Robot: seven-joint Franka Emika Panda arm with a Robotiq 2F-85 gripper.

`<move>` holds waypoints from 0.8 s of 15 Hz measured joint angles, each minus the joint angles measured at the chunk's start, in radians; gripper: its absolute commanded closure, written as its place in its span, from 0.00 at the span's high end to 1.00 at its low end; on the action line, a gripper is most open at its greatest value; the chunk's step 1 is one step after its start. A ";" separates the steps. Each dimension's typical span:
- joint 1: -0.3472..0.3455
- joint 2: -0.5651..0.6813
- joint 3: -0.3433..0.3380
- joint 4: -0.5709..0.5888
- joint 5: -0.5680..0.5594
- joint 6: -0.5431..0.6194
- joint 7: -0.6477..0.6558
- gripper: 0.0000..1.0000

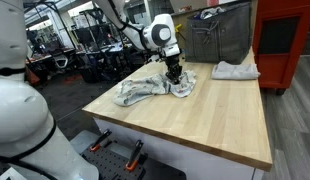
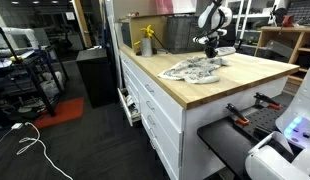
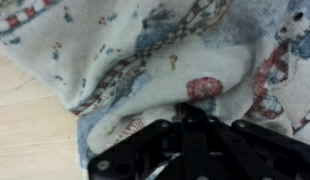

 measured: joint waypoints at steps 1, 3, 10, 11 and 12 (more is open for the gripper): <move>-0.001 0.009 -0.002 0.017 0.007 -0.017 0.015 0.00; -0.002 0.027 -0.005 0.048 0.015 -0.044 0.046 0.00; -0.007 0.045 0.011 0.060 0.028 -0.037 0.050 0.62; -0.007 0.044 0.024 0.043 0.037 -0.024 0.037 0.71; -0.008 0.040 0.039 0.021 0.053 -0.010 0.019 0.78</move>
